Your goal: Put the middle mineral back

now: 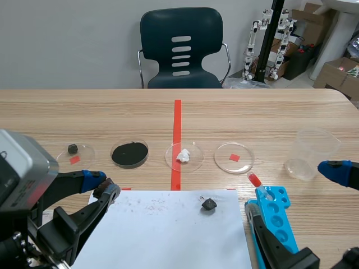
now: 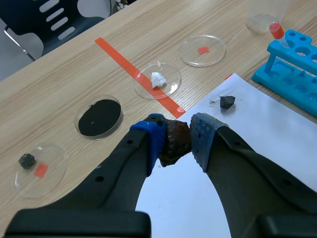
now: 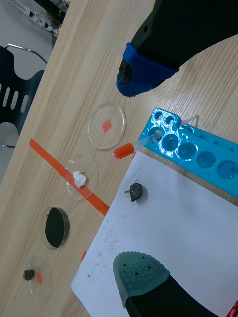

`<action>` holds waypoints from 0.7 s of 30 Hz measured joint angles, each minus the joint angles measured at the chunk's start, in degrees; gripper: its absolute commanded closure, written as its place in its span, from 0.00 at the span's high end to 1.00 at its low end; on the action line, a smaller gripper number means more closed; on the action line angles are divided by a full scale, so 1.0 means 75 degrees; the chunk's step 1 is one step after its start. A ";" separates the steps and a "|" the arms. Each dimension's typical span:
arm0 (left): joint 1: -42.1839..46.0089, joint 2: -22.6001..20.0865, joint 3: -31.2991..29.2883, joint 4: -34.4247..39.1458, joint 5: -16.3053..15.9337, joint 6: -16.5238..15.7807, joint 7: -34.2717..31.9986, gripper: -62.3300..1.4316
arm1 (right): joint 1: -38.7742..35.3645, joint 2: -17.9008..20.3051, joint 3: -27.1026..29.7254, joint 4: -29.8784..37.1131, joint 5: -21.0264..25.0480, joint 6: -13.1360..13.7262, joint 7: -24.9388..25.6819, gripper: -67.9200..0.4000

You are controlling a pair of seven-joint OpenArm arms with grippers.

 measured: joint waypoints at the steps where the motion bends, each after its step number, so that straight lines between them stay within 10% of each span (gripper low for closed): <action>1: 0.0000 0.0000 0.0000 0.0000 0.0000 0.0000 0.0000 0.18 | 0.0000 0.0000 0.0000 0.0000 0.0000 0.0000 0.0000 1.00; 12: -0.0050 0.0000 0.0000 -0.0006 0.0003 0.0003 0.0143 0.18 | 0.0000 0.0000 0.0000 0.0000 0.0000 0.0000 0.0000 1.00; 21: -0.1107 0.0764 0.0000 -0.0440 -0.0286 0.0000 0.2081 0.18 | 0.0000 0.0000 0.0000 0.0000 0.0000 0.0000 0.0000 1.00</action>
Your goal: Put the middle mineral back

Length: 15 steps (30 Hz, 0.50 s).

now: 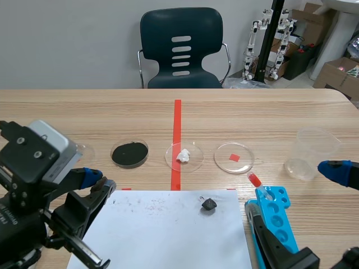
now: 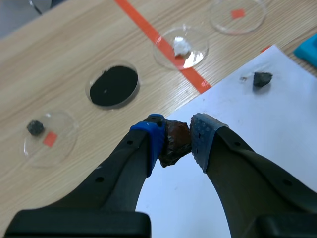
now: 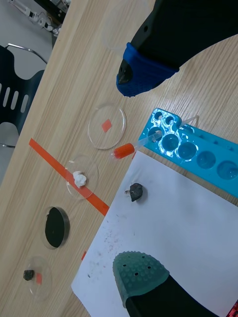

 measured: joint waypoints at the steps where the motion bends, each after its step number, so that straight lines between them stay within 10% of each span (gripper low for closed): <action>1: -0.0172 0.0111 0.0000 -0.0146 -0.0108 0.0006 0.0131 0.18 | 0.0000 0.0000 0.0000 0.0000 0.0000 0.0000 0.0000 1.00; 15: -0.2477 0.0740 0.2020 -0.2250 -0.0169 -0.0003 0.0318 0.18 | 0.0000 0.0000 0.0000 0.0000 0.0000 0.0000 0.0000 1.00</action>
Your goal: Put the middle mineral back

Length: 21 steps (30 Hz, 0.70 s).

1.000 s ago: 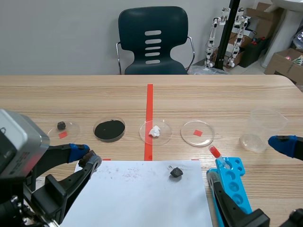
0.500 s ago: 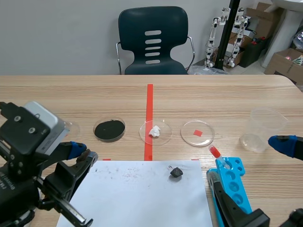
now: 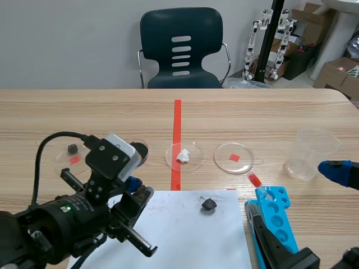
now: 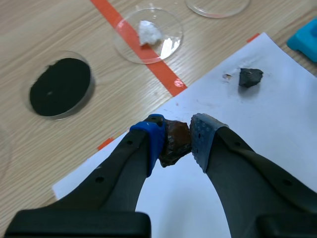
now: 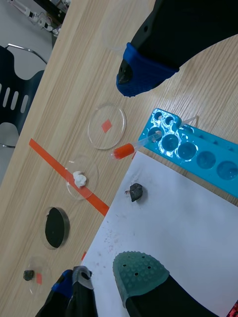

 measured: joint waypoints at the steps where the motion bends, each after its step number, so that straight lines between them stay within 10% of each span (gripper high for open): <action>1: -0.0122 0.0070 0.0085 -0.0149 0.0000 0.0006 0.0000 0.18 | 0.0000 0.0000 0.0000 0.0000 0.0000 0.0000 0.0000 1.00; 21: -0.1492 0.1443 0.0396 -0.2704 -0.0140 0.0006 -0.0254 0.18 | 0.0000 0.0000 0.0000 0.0000 0.0000 0.0000 0.0000 1.00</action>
